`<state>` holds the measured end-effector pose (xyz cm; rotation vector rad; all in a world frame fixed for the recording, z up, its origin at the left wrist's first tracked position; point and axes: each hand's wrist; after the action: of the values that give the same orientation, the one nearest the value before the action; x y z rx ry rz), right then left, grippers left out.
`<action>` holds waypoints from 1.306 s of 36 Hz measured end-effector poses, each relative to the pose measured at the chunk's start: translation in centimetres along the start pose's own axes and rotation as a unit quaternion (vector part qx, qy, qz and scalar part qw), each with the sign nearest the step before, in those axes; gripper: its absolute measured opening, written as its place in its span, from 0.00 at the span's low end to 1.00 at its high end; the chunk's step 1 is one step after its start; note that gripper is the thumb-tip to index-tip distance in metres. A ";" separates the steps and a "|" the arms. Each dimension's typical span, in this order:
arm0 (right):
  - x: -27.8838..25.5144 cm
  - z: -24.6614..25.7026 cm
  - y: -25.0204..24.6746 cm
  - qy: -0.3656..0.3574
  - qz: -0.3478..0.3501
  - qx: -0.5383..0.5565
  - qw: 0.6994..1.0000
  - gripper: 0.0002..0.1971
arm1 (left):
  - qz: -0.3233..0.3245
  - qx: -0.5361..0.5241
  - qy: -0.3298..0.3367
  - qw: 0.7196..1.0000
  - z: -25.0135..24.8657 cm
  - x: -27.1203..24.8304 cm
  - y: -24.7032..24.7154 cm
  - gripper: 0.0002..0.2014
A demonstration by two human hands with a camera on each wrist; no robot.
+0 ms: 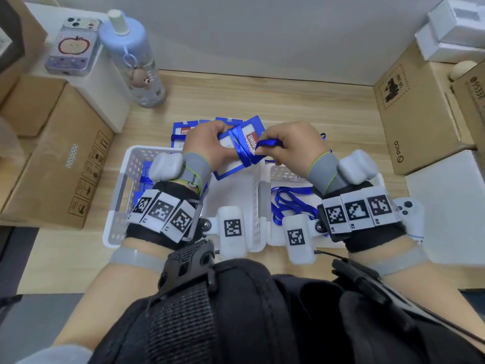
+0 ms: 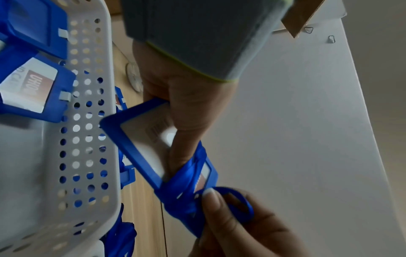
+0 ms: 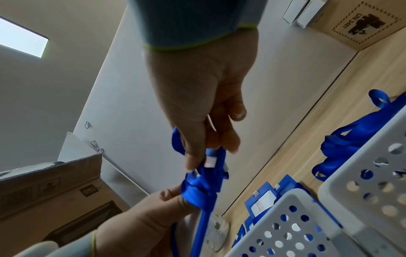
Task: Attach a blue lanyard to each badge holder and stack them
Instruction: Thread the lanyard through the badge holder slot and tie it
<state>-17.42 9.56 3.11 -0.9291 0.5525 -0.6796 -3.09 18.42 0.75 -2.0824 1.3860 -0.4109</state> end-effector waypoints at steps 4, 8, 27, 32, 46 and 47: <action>0.1 0.1 0.0 0.015 -0.058 0.015 0.998 0.09 | 0.003 0.015 0.007 1.000 -0.5 -0.1 -0.1 0.15; 0.4 0.3 0.3 0.022 -0.084 0.037 0.995 0.09 | -0.009 0.018 0.004 1.000 -1.0 -0.2 0.1 0.19; 0.3 1.1 1.9 0.050 0.026 0.261 0.964 0.17 | -0.043 -0.053 0.000 0.998 -0.2 -0.3 1.4 0.08; 0.6 1.1 2.0 0.038 0.053 0.214 0.975 0.25 | -0.043 -0.101 -0.018 0.994 0.0 0.0 1.8 0.13; 0.7 -0.1 2.8 0.007 -0.036 0.213 0.976 0.15 | -0.033 -0.157 -0.015 0.987 -0.3 0.4 2.0 0.05; 0.8 -0.2 2.8 0.003 -0.047 0.209 0.977 0.15 | -0.029 -0.165 -0.018 0.986 -0.2 0.4 2.0 0.06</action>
<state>-16.20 10.05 0.54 -0.5595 0.3519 -0.8452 -4.46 17.40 -0.32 -2.3871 1.4532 -0.1718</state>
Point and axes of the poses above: each hand's wrist, its own x-axis towards the middle knuckle, its own y-axis out of the palm, z = x × y, and after that the axes turned 12 degrees about y, right-handed
